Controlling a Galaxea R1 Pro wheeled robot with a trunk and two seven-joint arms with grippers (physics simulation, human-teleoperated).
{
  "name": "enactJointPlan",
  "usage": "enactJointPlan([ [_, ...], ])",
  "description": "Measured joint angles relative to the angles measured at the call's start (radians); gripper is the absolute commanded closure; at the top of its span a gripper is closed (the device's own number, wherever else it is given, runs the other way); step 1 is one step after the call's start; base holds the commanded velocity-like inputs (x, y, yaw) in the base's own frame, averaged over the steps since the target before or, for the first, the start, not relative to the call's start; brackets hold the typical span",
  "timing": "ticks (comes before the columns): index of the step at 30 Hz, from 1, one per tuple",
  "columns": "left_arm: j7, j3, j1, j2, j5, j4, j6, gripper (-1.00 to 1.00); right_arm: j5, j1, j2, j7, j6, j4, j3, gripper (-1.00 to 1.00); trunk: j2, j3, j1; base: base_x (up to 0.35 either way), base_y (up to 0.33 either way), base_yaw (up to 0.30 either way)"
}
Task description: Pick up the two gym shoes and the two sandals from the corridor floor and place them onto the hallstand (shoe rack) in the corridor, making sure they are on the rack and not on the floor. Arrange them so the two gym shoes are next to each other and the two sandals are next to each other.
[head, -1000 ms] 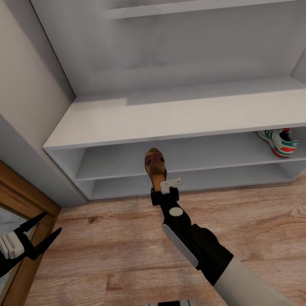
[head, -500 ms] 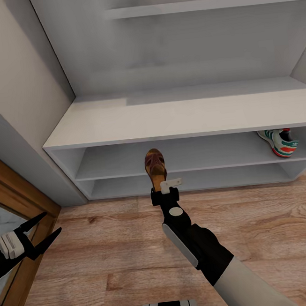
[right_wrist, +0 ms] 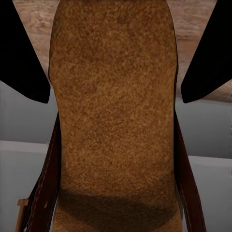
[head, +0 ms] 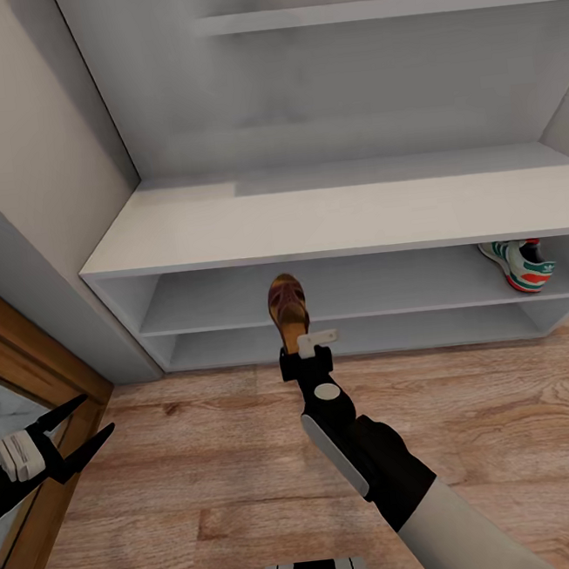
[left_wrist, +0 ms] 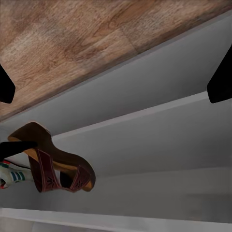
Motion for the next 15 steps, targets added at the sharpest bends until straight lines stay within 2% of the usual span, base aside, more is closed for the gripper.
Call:
enactJointPlan([
  [7, -0.015, -0.001, 0.000, 0.001, 0.001, 0.000, 0.000, -1.00, -0.002, 0.001, 0.000, -0.004, 0.002, -0.012, 0.000, 1.00, 0.000, 0.000, 0.000, 0.000, 0.000, 0.000],
  [11, -0.063, -0.001, 0.000, 0.001, 0.001, 0.000, 0.000, -1.00, -0.002, 0.001, 0.000, -0.005, 0.002, -0.013, 0.000, 1.00, 0.000, 0.000, 0.000, 0.000, 0.000, 0.000],
  [13, -0.113, -0.001, 0.000, 0.002, 0.000, 0.000, 0.000, -1.00, -0.002, 0.001, 0.000, -0.006, 0.002, -0.014, 0.000, 1.00, 0.000, 0.000, 0.000, 0.000, 0.000, 0.000],
  [15, -0.120, -0.001, 0.000, 0.002, 0.000, 0.000, 0.000, -1.00, -0.002, 0.001, 0.000, -0.006, 0.002, -0.014, 0.000, 1.00, 0.000, 0.000, 0.000, 0.000, 0.000, 0.000],
])
